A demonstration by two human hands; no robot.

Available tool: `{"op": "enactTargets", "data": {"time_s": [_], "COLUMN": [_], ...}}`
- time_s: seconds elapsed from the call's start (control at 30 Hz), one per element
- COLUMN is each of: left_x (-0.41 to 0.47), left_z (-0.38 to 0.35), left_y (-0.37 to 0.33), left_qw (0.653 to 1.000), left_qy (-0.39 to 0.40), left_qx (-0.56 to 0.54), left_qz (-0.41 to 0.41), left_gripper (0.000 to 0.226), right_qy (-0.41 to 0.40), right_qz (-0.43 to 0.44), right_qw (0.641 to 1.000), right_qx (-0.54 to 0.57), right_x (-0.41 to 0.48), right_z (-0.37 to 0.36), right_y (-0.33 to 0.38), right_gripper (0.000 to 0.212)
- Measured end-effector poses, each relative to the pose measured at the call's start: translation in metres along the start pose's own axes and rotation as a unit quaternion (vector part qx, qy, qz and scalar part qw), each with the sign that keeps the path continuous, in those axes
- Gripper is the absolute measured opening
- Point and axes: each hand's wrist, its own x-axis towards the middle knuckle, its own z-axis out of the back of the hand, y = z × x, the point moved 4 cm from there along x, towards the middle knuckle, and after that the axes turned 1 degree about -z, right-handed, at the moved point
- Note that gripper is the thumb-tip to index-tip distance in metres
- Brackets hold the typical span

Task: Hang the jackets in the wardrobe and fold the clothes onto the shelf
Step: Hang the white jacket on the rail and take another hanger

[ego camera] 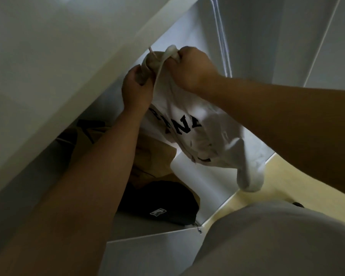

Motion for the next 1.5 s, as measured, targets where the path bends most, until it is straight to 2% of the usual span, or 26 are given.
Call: {"op": "enactTargets", "data": {"time_s": [0.07,0.17,0.3,0.47,0.53,0.63,0.7,0.8,0.87,1.0,1.07,1.17,1.33,1.4,1.5], "left_x": [0.004,0.013,0.021,0.024,0.022,0.016,0.014,0.010,0.009,0.006,0.003,0.001,0.003,0.006,0.007], "left_z": [0.000,-0.007,-0.022,-0.037,-0.045,-0.057,-0.066,-0.079,-0.084,-0.089,-0.090,-0.091,-0.096,-0.096,-0.099], "left_y": [0.003,0.010,0.016,0.029,0.033,0.034,0.036,0.036,0.036,0.040,0.036,0.030,0.025,0.025,0.027], "left_qw": [1.000,0.998,0.991,0.977,0.961,0.944,0.941,0.941,0.939,0.929,0.932,0.941,0.951,0.962,0.961], "left_qy": [0.006,0.058,0.126,0.163,0.193,0.222,0.237,0.257,0.266,0.291,0.302,0.291,0.256,0.232,0.245], "left_qx": [-0.008,-0.011,0.031,-0.053,-0.091,-0.141,-0.136,-0.114,-0.107,-0.097,-0.066,-0.054,-0.079,-0.066,-0.058], "left_qz": [0.014,0.033,0.028,0.131,0.175,0.202,0.198,0.191,0.190,0.207,0.191,0.165,0.153,0.128,0.112], "left_gripper": [0.004,0.017,0.026,0.034,0.026,0.019,0.019,0.023,0.028,0.043,0.051,0.058,0.053,0.044,0.030], "right_qy": [-0.019,-0.048,-0.028,0.008,0.015,0.007,0.004,0.046,0.061,0.016,0.005,0.041,0.050,0.049,0.024], "right_qz": [-0.008,-0.014,-0.011,-0.020,-0.034,-0.044,-0.031,0.021,0.023,0.031,0.060,0.094,0.027,0.033,0.018], "right_qw": [1.000,0.999,0.999,0.996,0.994,0.991,0.989,0.972,0.964,0.929,0.916,0.915,0.953,0.953,0.962], "right_qx": [0.000,-0.003,-0.043,-0.090,-0.102,-0.126,-0.146,-0.229,-0.259,-0.369,-0.397,-0.391,-0.298,-0.297,-0.271], "right_x": [0.014,0.036,0.058,0.076,0.077,0.078,0.079,0.081,0.079,0.069,0.062,0.059,0.063,0.067,0.071], "right_z": [0.002,0.007,0.005,-0.010,-0.012,-0.013,-0.009,-0.004,0.002,0.012,0.013,0.007,0.006,0.004,0.001], "right_y": [0.002,0.002,0.002,-0.012,-0.021,-0.034,-0.036,-0.032,-0.034,-0.041,-0.039,-0.033,-0.028,-0.026,-0.023], "right_gripper": [0.030,0.030,0.027,0.037,0.043,0.037,0.036,0.041,0.042,0.045,0.045,0.037,0.036,0.036,0.045]}}
